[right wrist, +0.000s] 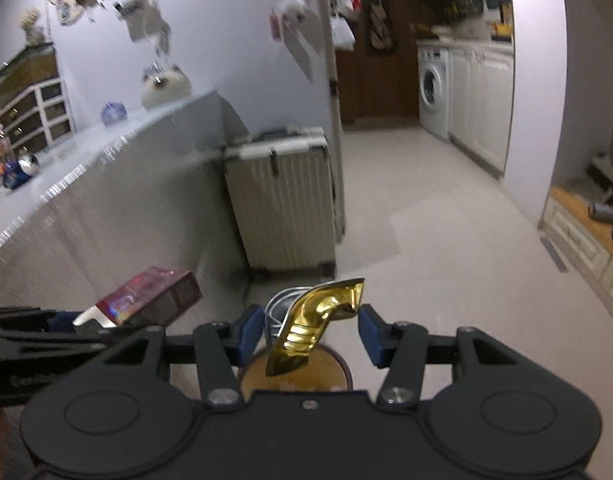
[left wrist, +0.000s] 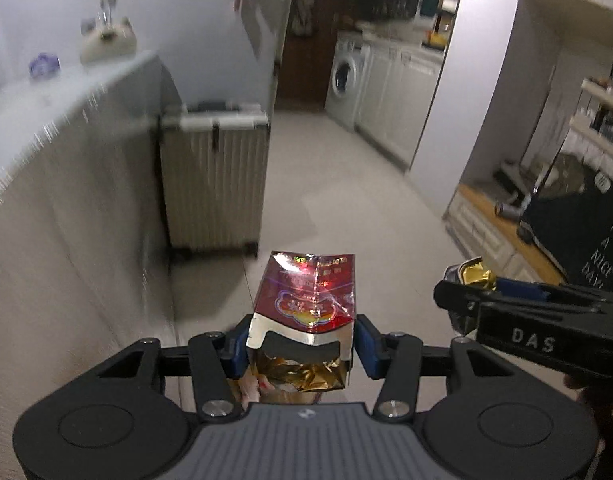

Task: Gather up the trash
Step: 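Carry the red wrapper and gold foil with both grippers over the wastebasket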

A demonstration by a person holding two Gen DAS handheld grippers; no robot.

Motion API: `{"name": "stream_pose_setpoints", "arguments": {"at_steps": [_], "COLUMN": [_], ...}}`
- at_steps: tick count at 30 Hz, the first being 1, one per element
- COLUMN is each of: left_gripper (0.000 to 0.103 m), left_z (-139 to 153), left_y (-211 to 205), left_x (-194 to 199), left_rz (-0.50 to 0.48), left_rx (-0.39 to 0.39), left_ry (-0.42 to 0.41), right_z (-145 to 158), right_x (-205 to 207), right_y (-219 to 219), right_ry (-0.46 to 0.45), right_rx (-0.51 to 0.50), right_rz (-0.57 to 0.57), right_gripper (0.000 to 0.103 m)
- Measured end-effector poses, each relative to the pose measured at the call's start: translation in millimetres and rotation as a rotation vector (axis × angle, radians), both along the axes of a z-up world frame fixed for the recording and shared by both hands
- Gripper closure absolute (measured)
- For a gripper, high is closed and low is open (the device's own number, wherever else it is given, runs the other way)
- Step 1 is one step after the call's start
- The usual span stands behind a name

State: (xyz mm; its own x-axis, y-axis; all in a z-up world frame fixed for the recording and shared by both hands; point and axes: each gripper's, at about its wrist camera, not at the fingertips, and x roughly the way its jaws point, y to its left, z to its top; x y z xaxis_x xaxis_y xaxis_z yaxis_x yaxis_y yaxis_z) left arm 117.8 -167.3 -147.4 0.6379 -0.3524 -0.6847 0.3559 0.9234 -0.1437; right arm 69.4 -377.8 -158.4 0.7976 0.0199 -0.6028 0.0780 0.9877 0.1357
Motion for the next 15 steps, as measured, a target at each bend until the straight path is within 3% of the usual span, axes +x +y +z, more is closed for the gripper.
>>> {"name": "stream_pose_setpoints", "arguments": {"at_steps": [9,15], "left_gripper": [0.051,0.051], "left_z": [-87.0,-144.9], "left_y": [-2.2,21.2], "left_x": [52.7,91.0], "left_rz": [0.039,0.127], "left_rx": [0.039,0.040], "left_ry": [0.133,0.220], "right_z": [-84.5,-140.6], "right_x": [36.9,71.9], "right_y": [-14.4,-20.1], "right_ry": [0.157,0.250], "right_rx": [0.019,0.079], "right_rz": [0.006,0.003], "right_gripper": [0.050,0.050]}}
